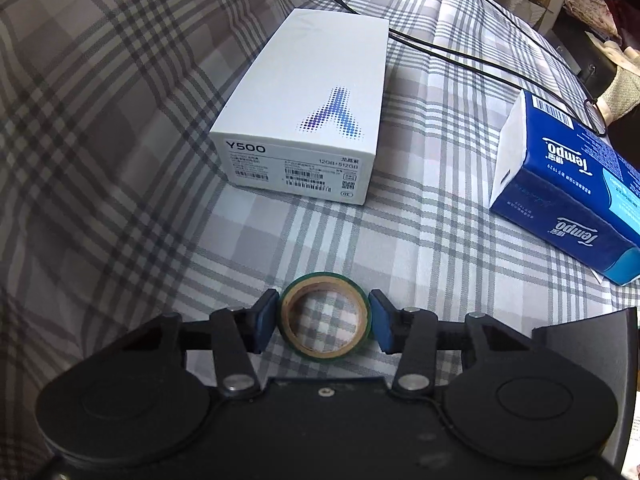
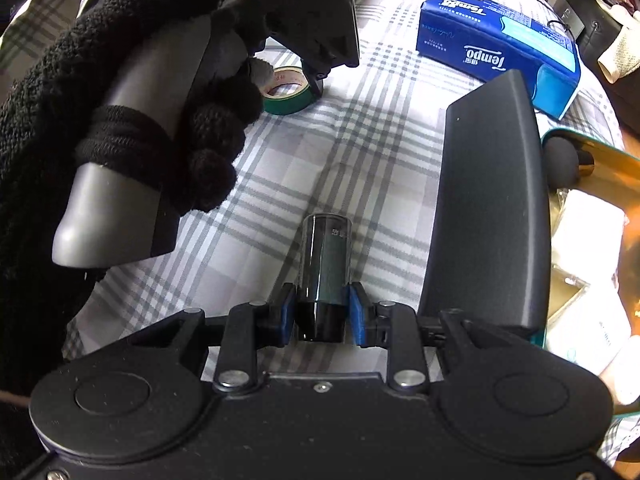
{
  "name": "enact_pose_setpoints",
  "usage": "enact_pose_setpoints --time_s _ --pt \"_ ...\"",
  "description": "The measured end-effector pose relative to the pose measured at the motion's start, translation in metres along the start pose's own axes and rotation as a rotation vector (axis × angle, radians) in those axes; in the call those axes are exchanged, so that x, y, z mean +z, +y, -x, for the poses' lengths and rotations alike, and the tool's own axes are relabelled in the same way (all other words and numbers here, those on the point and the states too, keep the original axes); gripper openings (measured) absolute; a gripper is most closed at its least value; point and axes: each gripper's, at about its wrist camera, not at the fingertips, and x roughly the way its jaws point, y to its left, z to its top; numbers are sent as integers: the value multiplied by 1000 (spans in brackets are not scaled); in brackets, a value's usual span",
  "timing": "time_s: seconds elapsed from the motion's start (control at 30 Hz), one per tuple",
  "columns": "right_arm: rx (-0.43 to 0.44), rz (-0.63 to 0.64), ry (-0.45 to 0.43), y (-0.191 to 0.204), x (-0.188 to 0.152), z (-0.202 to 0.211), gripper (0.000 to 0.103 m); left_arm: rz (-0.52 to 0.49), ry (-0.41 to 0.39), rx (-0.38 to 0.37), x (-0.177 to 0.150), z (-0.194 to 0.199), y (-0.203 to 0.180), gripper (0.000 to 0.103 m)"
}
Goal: Organize soft objects
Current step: 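Grasp the glass bottle with the right gripper while the left grasps the green tape, then carry the tape and bottle to the gold tray and release them with both grippers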
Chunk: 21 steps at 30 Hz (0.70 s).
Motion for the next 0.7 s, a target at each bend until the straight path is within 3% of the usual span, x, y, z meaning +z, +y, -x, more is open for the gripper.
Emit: enact_pose_setpoints --time_s 0.23,0.7 --pt "9 7 -32 -2 -9 18 29 43 -9 -2 -4 18 15 45" --pt "114 -117 -54 -17 -4 49 29 98 -108 -17 7 72 32 45"
